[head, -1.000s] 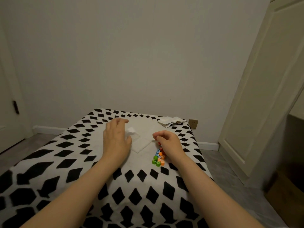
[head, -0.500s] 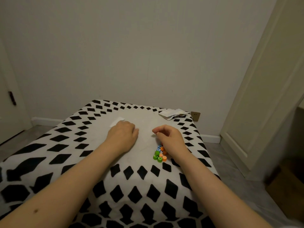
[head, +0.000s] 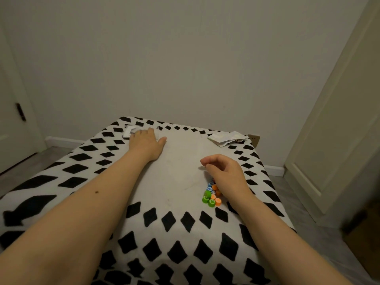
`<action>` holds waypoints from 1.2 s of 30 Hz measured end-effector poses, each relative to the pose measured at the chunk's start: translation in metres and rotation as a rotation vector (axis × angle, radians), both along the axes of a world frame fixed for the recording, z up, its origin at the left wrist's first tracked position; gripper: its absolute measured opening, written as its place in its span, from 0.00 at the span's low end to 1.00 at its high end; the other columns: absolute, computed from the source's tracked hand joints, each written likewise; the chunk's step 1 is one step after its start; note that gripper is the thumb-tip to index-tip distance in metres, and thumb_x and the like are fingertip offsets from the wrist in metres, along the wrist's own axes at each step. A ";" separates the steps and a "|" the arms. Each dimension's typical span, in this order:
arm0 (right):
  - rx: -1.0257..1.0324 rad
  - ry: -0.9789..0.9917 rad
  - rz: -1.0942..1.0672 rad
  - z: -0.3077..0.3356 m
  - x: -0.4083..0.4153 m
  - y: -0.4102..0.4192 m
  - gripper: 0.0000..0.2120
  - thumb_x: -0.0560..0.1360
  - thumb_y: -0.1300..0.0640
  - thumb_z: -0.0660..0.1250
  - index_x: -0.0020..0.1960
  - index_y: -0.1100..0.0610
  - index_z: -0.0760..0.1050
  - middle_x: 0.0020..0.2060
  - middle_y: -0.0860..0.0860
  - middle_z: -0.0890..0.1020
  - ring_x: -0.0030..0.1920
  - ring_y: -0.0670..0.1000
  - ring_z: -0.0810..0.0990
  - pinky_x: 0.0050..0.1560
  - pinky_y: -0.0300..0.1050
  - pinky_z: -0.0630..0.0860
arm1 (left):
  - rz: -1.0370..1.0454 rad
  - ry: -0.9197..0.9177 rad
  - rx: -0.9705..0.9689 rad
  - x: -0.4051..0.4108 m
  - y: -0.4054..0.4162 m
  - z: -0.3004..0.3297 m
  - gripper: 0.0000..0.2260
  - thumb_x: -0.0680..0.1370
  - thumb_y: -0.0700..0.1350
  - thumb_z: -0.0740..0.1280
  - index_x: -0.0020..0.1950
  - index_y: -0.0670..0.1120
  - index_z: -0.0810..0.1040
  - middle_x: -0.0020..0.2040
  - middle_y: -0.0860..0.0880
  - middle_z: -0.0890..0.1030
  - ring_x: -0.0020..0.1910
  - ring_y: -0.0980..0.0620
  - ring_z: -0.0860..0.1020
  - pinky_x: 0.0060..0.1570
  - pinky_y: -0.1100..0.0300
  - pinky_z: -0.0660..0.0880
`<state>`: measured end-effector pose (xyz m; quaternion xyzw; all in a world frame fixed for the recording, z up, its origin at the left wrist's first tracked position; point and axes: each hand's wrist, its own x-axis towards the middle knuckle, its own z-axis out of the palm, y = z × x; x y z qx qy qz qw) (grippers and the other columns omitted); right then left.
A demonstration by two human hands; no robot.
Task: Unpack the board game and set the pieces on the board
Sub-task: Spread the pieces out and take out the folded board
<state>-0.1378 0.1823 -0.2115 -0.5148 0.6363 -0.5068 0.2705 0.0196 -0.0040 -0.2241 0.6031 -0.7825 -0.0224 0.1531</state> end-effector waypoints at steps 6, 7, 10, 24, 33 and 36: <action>0.012 0.012 0.006 -0.001 0.001 -0.003 0.11 0.78 0.62 0.60 0.48 0.49 0.78 0.50 0.44 0.80 0.50 0.39 0.76 0.44 0.30 0.70 | 0.070 -0.009 -0.001 0.008 -0.045 -0.006 0.33 0.78 0.62 0.48 0.72 0.37 0.61 0.72 0.38 0.64 0.70 0.39 0.63 0.71 0.45 0.56; 0.013 0.014 0.007 -0.001 0.000 -0.004 0.11 0.78 0.62 0.60 0.48 0.49 0.78 0.49 0.43 0.80 0.50 0.39 0.76 0.43 0.30 0.70 | 0.077 -0.014 -0.009 0.010 -0.052 -0.008 0.33 0.78 0.62 0.48 0.72 0.37 0.61 0.72 0.38 0.64 0.71 0.39 0.63 0.72 0.45 0.54; 0.012 0.020 0.011 -0.002 0.000 -0.004 0.11 0.78 0.62 0.60 0.47 0.48 0.78 0.48 0.42 0.80 0.49 0.39 0.77 0.43 0.30 0.70 | 0.087 0.004 -0.028 0.012 -0.064 -0.013 0.34 0.78 0.62 0.48 0.71 0.37 0.62 0.72 0.38 0.65 0.71 0.39 0.62 0.73 0.46 0.51; 0.003 -0.123 -0.089 0.004 -0.006 0.007 0.13 0.78 0.64 0.59 0.51 0.49 0.77 0.49 0.45 0.79 0.46 0.44 0.79 0.39 0.34 0.76 | -0.402 0.434 -0.084 -0.017 0.056 0.004 0.11 0.76 0.45 0.65 0.57 0.45 0.76 0.55 0.47 0.79 0.55 0.49 0.75 0.56 0.57 0.71; -0.005 -0.008 -0.098 0.001 -0.013 0.035 0.10 0.77 0.62 0.60 0.53 0.51 0.76 0.51 0.43 0.76 0.48 0.37 0.74 0.36 0.29 0.71 | -0.618 0.420 0.051 -0.040 0.123 0.006 0.12 0.77 0.46 0.64 0.60 0.50 0.76 0.54 0.53 0.79 0.51 0.59 0.75 0.51 0.67 0.72; 0.023 0.037 -0.046 -0.003 -0.017 0.039 0.08 0.75 0.58 0.64 0.51 0.48 0.77 0.53 0.45 0.78 0.52 0.41 0.76 0.47 0.36 0.76 | -0.609 0.432 0.077 -0.045 0.124 0.007 0.13 0.77 0.47 0.64 0.61 0.51 0.76 0.56 0.53 0.78 0.52 0.58 0.75 0.52 0.66 0.71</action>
